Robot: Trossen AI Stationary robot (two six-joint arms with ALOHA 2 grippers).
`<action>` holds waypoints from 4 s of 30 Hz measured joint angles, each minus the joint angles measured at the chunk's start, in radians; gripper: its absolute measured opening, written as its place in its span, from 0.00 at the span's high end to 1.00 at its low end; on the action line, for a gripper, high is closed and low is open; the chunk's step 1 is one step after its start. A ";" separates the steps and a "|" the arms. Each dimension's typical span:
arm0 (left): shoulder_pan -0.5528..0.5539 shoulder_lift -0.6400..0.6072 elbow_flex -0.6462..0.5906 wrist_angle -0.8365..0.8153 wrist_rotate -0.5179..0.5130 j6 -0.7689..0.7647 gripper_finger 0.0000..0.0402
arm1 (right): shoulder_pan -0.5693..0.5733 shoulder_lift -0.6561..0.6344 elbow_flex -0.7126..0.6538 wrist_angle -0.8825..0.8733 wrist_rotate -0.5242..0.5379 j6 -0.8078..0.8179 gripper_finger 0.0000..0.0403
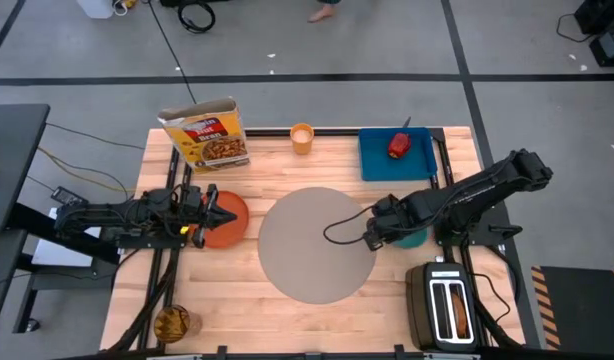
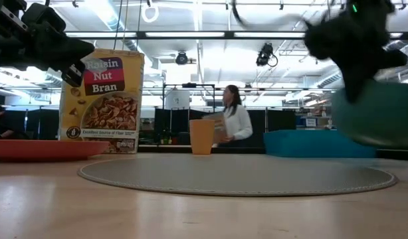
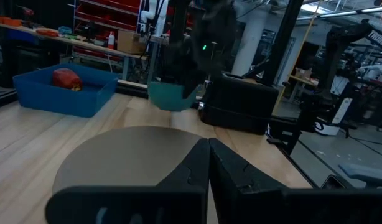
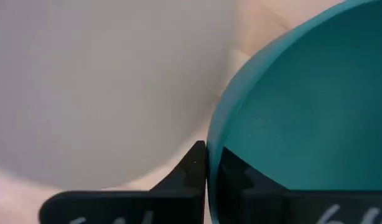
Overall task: Arrange a breakfast setting
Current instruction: Put the bowl at the center of the mat, then put the yellow cup on the mat to the top right of the bowl
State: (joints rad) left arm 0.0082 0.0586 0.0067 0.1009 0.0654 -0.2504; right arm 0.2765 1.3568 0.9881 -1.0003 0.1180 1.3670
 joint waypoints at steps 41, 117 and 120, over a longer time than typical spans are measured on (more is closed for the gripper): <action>0.000 0.000 0.000 0.000 0.000 0.001 0.97 | 0.022 0.606 0.552 0.069 0.011 -1.385 0.97; 0.000 0.000 0.000 0.003 0.000 0.000 0.97 | -0.722 0.763 0.875 0.409 -0.058 -1.729 0.36; 0.000 0.000 0.000 0.003 0.000 0.001 0.97 | -0.739 0.790 0.875 0.407 -0.116 -1.728 0.38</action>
State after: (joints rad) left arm 0.0082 0.0589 0.0063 0.1043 0.0654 -0.2497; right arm -0.4621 2.1463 1.8629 -0.5934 0.0020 -0.3612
